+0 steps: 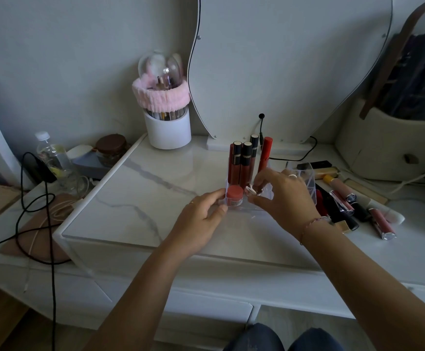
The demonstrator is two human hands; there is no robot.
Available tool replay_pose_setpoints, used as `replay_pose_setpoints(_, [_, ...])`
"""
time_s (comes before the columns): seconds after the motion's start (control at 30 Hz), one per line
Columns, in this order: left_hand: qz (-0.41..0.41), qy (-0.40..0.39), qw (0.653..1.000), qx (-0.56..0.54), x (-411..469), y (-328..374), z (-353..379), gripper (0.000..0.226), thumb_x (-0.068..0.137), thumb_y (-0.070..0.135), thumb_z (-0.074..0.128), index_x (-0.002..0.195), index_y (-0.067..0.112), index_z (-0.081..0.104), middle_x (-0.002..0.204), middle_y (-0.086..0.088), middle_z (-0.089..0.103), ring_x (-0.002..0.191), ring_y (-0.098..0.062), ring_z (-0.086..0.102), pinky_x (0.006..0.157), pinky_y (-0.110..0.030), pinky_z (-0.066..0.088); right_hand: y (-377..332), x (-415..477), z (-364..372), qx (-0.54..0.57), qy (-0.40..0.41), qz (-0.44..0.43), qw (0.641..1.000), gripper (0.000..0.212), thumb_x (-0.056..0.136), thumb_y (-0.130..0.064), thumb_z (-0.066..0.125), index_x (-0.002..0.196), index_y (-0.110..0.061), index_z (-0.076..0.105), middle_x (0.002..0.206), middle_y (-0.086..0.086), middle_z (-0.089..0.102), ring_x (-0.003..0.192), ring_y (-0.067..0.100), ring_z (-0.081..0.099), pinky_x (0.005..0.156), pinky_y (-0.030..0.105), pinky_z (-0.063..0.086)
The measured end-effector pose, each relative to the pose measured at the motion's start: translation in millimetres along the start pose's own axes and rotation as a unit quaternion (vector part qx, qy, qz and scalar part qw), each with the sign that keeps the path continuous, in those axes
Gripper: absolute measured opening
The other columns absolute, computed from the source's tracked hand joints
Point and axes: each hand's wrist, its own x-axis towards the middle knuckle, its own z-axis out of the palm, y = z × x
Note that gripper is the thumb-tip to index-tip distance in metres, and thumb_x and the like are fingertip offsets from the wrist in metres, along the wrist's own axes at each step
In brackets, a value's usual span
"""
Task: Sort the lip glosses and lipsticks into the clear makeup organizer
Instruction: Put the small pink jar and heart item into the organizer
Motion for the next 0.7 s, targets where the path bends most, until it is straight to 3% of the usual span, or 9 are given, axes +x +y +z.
replay_pose_setpoints(0.3, [-0.001, -0.004, 1.000, 0.014, 1, -2, 0, 0.038, 0.095, 0.028, 0.050, 0.132, 0.037, 0.051, 0.127, 0.010, 0.060, 0.121, -0.007, 0.050, 0.100, -0.030, 0.040, 6, -2, 2, -0.047, -0.033, -0.019, 0.998, 0.011, 0.085, -0.034, 0.058, 0.092, -0.027, 0.063, 0.100, -0.010, 0.067, 0.104, 0.016, 0.046, 0.087, 0.033, 0.029])
replay_pose_setpoints(0.53, [0.000, -0.008, 1.000, 0.012, 1, -4, 1, 0.039, 0.096, 0.030, 0.049, 0.134, 0.035, 0.049, 0.130, 0.010, 0.059, 0.123, -0.005, 0.048, 0.104, -0.034, 0.039, 8, -7, 5, -0.065, -0.031, -0.021, 0.997, 0.033, 0.085, -0.038, 0.057, 0.117, -0.034, 0.056, 0.114, -0.010, 0.064, 0.111, 0.019, 0.046, 0.091, 0.038, 0.028])
replay_pose_setpoints(0.7, [0.000, -0.010, 1.000, 0.003, 2, -4, 1, 0.037, 0.096, 0.031, 0.049, 0.133, 0.035, 0.051, 0.131, 0.011, 0.058, 0.124, -0.004, 0.048, 0.104, -0.031, 0.038, 6, -11, 1, -0.058, -0.029, -0.038, 0.997, 0.027, 0.086, -0.035, 0.055, 0.113, -0.034, 0.060, 0.117, -0.010, 0.061, 0.111, 0.018, 0.047, 0.092, 0.036, 0.028])
